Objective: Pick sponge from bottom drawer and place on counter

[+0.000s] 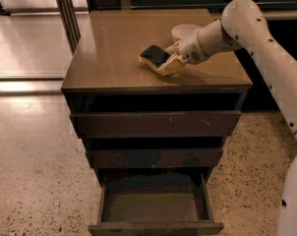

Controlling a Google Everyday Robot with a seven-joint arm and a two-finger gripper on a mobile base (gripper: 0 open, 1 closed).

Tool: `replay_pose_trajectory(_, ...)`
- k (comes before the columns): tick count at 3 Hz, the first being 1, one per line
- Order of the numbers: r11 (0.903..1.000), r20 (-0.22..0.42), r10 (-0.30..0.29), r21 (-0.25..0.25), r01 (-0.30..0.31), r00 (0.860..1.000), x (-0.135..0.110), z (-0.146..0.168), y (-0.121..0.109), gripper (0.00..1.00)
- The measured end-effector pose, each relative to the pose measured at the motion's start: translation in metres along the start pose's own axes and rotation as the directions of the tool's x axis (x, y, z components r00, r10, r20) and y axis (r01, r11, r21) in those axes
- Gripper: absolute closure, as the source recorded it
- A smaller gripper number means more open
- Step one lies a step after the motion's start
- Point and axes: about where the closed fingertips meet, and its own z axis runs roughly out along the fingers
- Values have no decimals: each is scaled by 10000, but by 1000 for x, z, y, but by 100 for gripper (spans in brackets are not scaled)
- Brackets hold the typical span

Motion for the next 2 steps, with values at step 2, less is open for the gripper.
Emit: replay_pose_trajectory(2, 10000, 0, 0, -1, 0, 10000, 0, 0, 0, 35)
